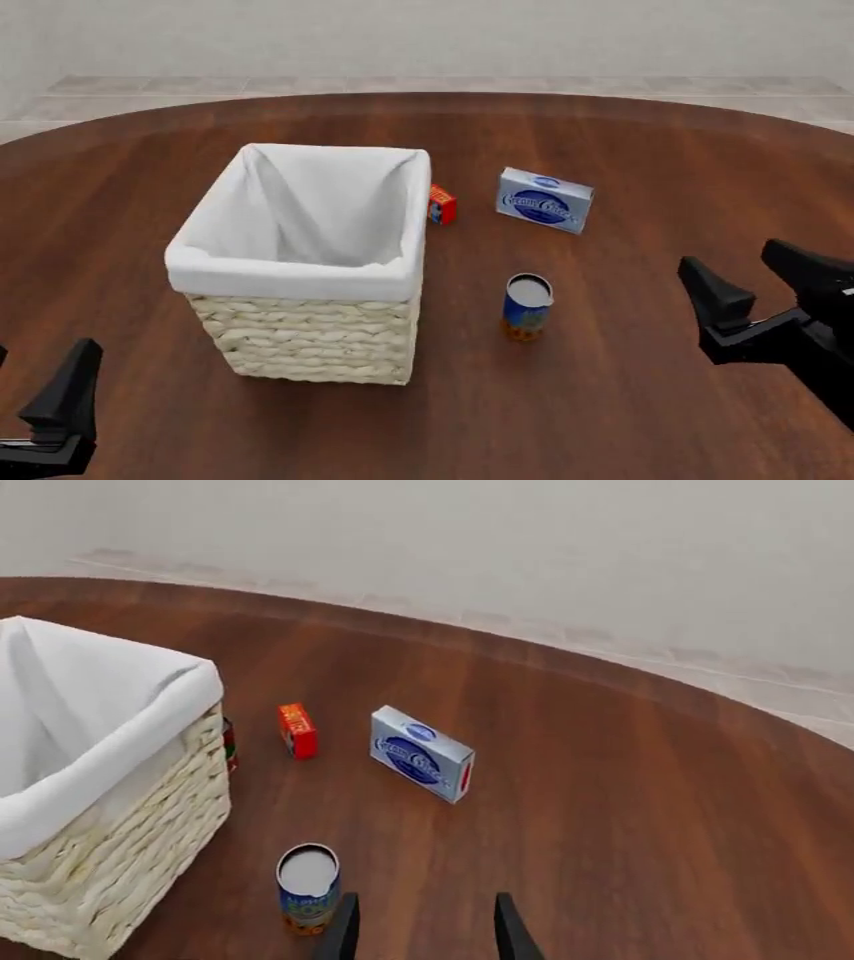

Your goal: Pick up the alphabet soup and put it in the basket.

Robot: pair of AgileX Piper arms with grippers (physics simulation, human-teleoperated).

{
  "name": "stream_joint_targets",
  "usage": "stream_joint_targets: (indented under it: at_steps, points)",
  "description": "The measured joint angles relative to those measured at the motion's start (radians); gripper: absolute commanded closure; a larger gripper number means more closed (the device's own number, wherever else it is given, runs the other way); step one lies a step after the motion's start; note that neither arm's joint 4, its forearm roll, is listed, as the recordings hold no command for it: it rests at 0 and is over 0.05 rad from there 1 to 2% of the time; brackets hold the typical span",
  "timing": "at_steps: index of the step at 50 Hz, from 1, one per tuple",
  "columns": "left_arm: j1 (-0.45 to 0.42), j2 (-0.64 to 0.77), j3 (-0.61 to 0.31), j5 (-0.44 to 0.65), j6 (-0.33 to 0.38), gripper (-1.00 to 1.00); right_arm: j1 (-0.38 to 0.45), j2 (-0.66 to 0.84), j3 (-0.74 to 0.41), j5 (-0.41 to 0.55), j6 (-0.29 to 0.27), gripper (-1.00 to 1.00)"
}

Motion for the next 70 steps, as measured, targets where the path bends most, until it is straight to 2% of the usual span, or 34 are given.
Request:
stream_joint_targets:
  at_steps: [14,30,70]
  points:
    - [0.0,0.0,0.0,0.0,0.0,-1.0,0.04,0.077,-0.014,-0.053,-0.043,-1.0]
    - [0.0,0.0,0.0,0.0,0.0,-1.0,0.074,0.188,-0.041,-0.118,-0.065,-1.0]
    - [0.0,0.0,0.0,0.0,0.0,-1.0,0.192,0.385,-0.078,-0.221,-0.077,-1.0]
